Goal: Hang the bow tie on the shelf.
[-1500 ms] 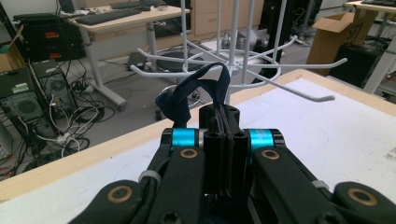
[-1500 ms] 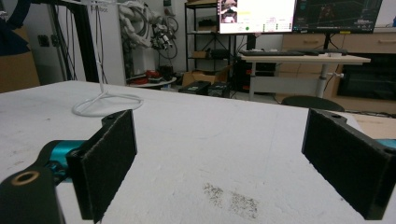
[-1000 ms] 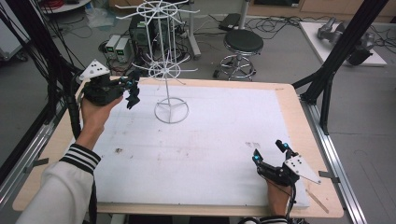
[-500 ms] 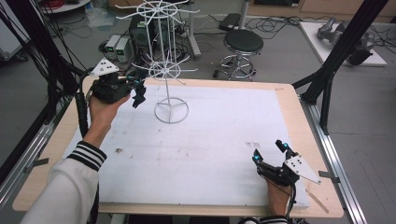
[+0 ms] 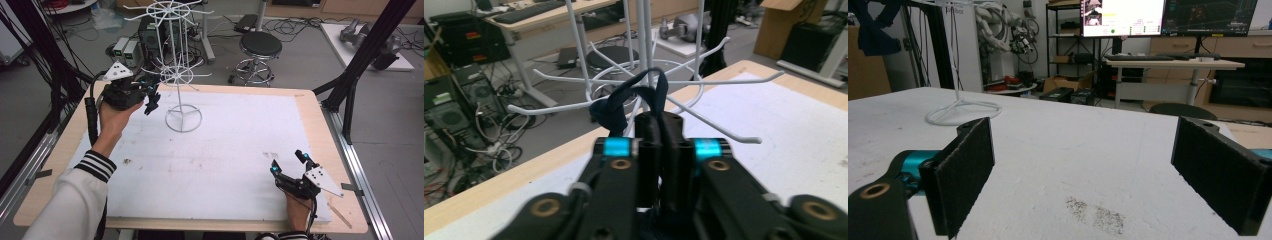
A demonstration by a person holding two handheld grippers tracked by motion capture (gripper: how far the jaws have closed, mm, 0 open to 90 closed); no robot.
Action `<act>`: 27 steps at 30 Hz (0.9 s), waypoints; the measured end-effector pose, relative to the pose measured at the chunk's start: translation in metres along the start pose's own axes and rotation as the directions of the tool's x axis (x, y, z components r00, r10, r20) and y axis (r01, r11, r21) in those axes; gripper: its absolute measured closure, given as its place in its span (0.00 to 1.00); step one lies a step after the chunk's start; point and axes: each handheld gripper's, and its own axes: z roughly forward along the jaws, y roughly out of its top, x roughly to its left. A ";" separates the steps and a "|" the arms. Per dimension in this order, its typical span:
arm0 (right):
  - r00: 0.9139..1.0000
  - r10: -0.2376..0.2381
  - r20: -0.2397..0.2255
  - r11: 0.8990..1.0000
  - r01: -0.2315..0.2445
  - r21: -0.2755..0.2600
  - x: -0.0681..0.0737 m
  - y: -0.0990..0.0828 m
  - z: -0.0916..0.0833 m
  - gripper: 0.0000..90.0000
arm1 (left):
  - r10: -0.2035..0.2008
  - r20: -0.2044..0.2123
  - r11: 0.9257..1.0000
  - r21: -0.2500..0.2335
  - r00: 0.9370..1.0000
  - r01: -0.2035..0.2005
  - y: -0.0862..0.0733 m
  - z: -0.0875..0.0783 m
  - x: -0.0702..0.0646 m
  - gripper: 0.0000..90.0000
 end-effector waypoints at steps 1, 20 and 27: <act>1.000 -0.001 0.000 1.000 0.001 0.000 0.000 0.000 0.000 0.10 | 0.007 -0.001 1.000 0.005 1.000 -0.007 0.000 0.000 0.000 0.91; 1.000 -0.007 0.001 1.000 0.007 -0.007 0.000 0.000 0.000 0.10 | 0.006 0.019 0.987 -0.158 1.000 -0.003 -0.028 -0.038 -0.005 0.24; 1.000 -0.003 0.001 1.000 0.003 -0.007 0.001 0.000 -0.001 0.10 | 0.032 0.093 0.966 -0.257 0.995 -0.007 -0.099 -0.070 -0.012 0.16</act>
